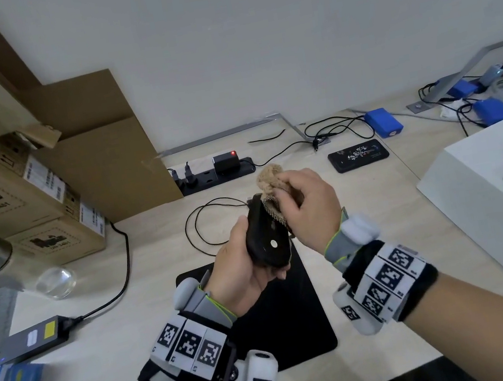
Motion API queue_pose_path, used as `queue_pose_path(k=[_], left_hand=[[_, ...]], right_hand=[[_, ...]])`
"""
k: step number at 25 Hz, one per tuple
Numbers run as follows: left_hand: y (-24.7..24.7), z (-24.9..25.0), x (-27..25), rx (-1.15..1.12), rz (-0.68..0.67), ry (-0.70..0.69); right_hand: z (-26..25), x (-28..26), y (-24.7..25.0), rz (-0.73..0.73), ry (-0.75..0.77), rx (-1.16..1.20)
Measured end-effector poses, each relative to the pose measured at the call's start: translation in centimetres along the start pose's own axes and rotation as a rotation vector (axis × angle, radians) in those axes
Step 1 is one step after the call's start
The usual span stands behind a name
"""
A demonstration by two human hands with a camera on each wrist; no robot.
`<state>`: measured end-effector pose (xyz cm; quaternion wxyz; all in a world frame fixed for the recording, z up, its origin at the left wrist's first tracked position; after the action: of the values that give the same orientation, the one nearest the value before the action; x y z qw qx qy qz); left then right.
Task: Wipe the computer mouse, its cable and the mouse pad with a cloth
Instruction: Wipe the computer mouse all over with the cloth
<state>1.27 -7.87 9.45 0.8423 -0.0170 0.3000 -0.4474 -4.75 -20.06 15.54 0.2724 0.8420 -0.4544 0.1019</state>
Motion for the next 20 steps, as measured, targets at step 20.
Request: queue_pose_path(k=[20], left_hand=[[0.8, 0.0, 0.3, 0.048, -0.013, -0.017]], right_hand=[[-1.4, -2.7, -1.6, -0.16, 0.086, 0.133]])
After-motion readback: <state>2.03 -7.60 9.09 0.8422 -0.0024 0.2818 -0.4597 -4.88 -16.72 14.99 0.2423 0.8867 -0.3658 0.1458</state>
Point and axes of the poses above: each hand's wrist, its own x-axis towards the middle knuckle, its own y-axis out of the back of the hand, z = x × y, the point moved 8 cm from there along x, towards the middle knuckle, and after that the axes turned 8 degrees about x, right-handed, at the moved point
